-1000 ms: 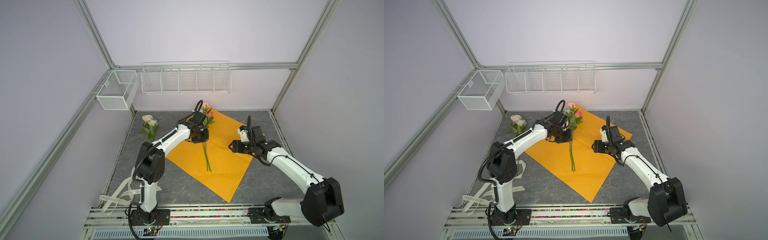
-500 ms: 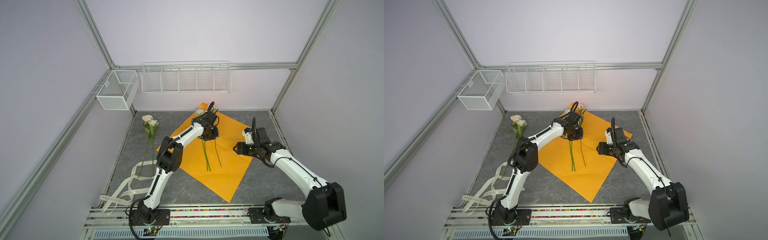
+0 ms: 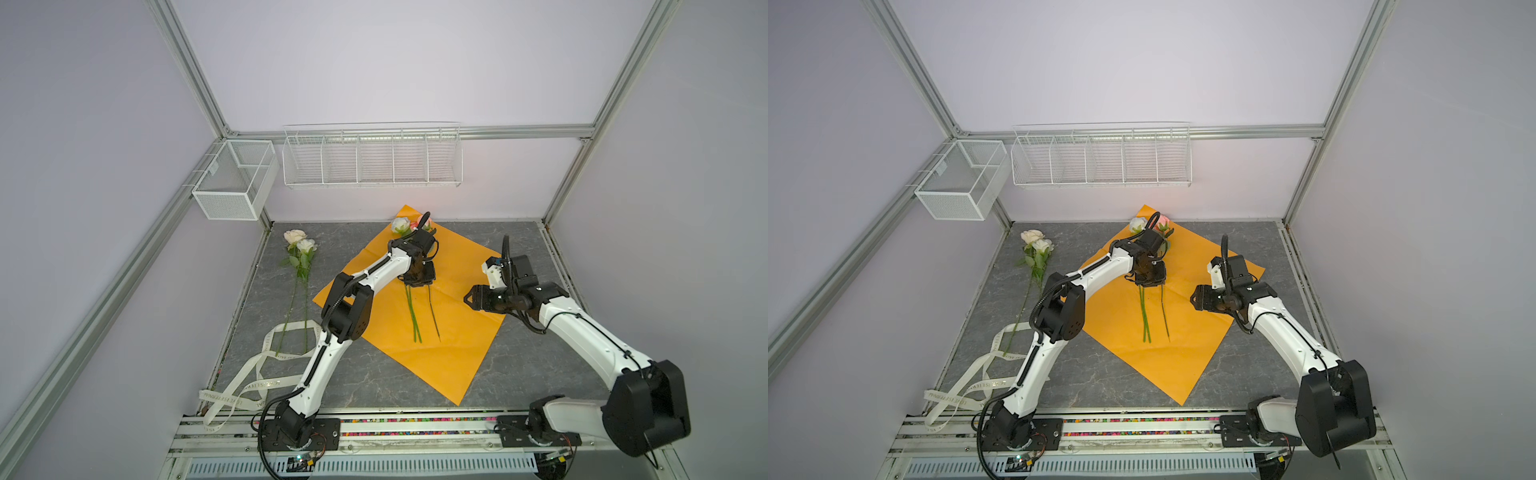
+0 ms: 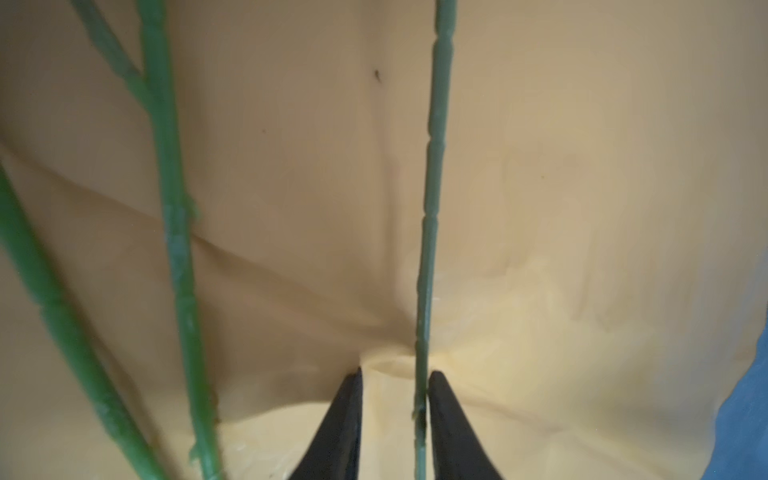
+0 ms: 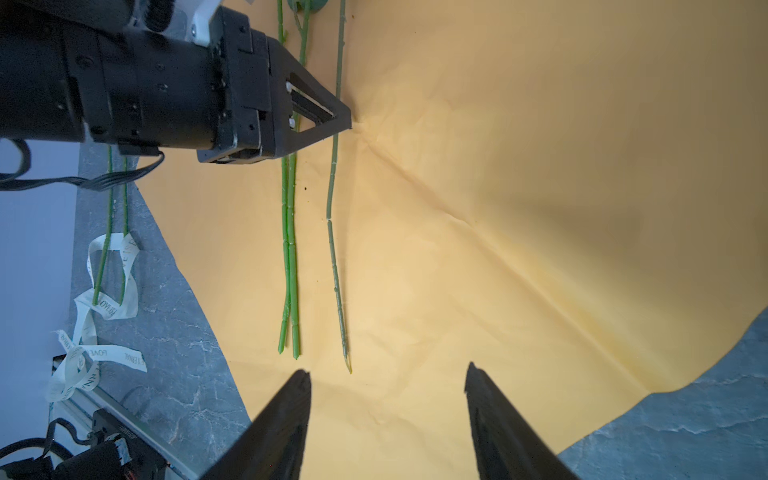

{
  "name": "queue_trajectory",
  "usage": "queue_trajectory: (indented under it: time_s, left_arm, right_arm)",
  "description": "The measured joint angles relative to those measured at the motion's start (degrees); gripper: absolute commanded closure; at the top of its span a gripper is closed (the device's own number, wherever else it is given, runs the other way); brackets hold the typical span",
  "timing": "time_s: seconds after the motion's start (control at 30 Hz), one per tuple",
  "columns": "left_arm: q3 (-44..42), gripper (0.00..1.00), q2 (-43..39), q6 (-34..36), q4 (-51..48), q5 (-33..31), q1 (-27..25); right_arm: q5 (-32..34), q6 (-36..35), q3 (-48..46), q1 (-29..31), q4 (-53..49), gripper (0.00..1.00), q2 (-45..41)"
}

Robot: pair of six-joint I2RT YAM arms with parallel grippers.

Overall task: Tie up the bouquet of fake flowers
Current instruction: 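Carry the pink rose with the left gripper onto the sheet and release it, then grasp a white rose stem with the left gripper while the right gripper hovers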

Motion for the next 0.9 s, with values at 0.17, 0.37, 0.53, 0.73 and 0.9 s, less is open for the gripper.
queue_trajectory:
  time_s: [0.17,0.37,0.53,0.73,0.9]
  left_arm:
    - [-3.3,0.52,-6.3,1.1,-0.3,-1.9,0.0]
    - [-14.1,0.52,-23.5,2.6,2.6,-4.7,0.8]
    - [-25.9,0.52,-34.4,4.1,4.7,-6.6,7.6]
    - [-40.6,0.59,-40.1,8.8,4.6,-8.2,27.1]
    - [-44.5,0.64,-39.2,14.2,2.6,-8.5,39.2]
  right_arm:
    - [-2.6,0.0,0.0,0.0,0.9,0.35,0.2]
    - [-5.6,0.8,0.8,0.0,2.9,0.35,3.4]
    - [-7.6,1.5,2.9,1.7,4.6,0.35,8.0]
    - [-8.2,1.2,8.8,9.7,6.7,0.32,12.0]
    - [-8.0,1.4,12.5,16.4,10.0,0.32,16.1]
